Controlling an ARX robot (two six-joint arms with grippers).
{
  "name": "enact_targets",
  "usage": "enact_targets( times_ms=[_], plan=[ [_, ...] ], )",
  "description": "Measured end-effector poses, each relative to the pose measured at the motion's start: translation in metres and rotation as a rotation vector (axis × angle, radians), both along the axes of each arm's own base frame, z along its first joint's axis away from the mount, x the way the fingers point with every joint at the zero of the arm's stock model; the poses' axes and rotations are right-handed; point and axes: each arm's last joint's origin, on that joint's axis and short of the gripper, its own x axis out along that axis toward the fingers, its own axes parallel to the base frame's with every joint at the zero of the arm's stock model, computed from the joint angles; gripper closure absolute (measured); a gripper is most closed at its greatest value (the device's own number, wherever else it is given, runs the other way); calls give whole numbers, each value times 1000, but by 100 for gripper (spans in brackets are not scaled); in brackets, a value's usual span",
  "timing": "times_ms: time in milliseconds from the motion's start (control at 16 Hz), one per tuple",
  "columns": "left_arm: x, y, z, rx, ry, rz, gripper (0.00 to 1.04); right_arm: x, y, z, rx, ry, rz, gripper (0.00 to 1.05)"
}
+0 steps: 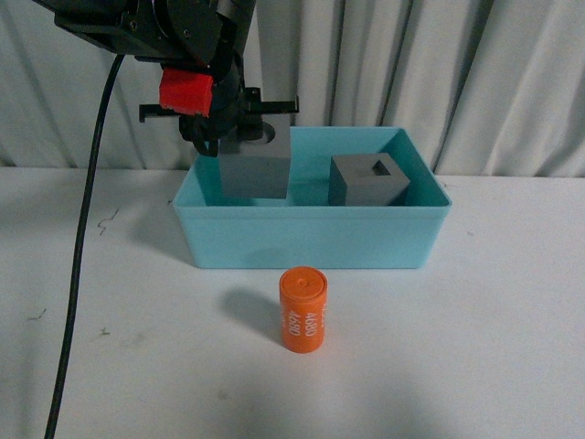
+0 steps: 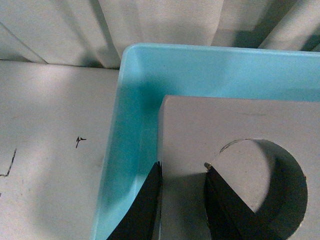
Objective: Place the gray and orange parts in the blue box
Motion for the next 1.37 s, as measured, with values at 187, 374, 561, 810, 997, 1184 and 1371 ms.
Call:
enact_targets(
  times_ms=[187,374,561,810,997,1184,1371],
  plan=[
    [-1,-3,-3,3,6,-6,85,0,0,0,0,0,0,6],
    [-1,-6,-5,3,5,-9,85,0,0,0,0,0,0,6],
    [-1,-3,-9,8,6,-2,85,0,0,0,0,0,0,6],
    [0,1,-15,20,13,8,85,0,0,0,0,0,0,6],
    [1,2,-19,35,20,5,85,0,0,0,0,0,0,6],
    [1,3,-19,36,15,4,78,0,0,0,0,0,0,6],
    [2,4,-18,35,8,6,41,0,0,0,0,0,0,6]
  ],
)
